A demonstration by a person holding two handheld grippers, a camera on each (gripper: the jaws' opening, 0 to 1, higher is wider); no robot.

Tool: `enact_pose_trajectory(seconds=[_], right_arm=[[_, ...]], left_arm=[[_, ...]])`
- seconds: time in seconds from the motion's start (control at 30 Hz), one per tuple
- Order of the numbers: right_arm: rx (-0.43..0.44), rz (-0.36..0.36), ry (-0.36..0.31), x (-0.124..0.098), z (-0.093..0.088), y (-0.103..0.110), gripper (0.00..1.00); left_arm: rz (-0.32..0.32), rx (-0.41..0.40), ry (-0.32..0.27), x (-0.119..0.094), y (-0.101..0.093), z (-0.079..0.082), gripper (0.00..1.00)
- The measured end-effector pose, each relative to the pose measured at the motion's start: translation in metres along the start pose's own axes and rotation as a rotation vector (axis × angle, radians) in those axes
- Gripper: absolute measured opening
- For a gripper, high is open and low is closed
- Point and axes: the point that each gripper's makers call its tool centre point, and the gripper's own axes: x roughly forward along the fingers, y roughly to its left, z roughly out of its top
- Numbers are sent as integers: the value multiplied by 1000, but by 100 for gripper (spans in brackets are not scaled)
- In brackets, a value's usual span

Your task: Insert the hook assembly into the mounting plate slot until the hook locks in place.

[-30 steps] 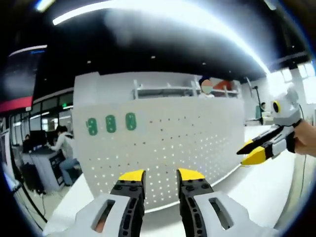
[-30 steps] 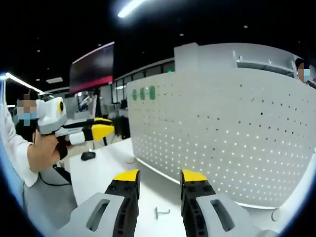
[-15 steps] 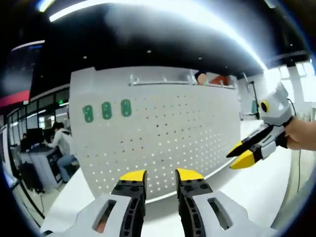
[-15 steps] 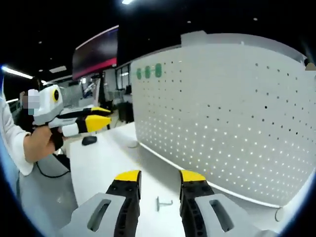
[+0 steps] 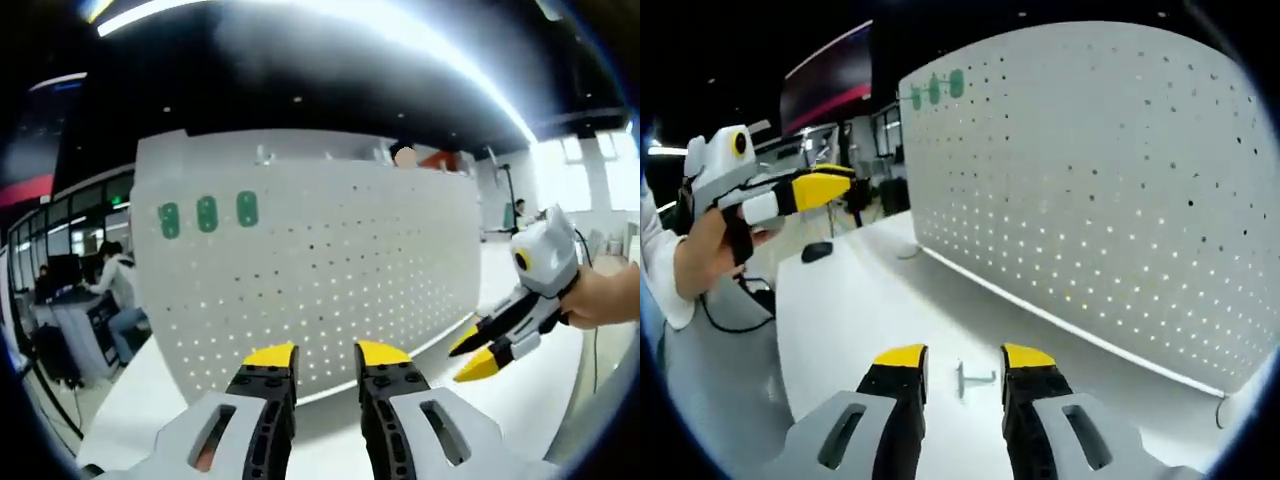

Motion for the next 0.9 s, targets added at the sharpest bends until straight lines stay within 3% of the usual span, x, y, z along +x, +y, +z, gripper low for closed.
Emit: enact_pose_trajectory(seconds=[0.23,0.47,0.6,0.9], right_arm=[[13,25,66,15,-32,3,25],[7,51,110,29,-50,4,19],[16,57,126,34,-56,2,17],[-8,75,138,45,-49,3,13]], left_arm=[[-1,-6,2,0,2,-1,23],[-6,-2,11,0,0,-3,22],[-7,4,14,1,0,-4,22],[-17,7,24,2,-3,-6,22]])
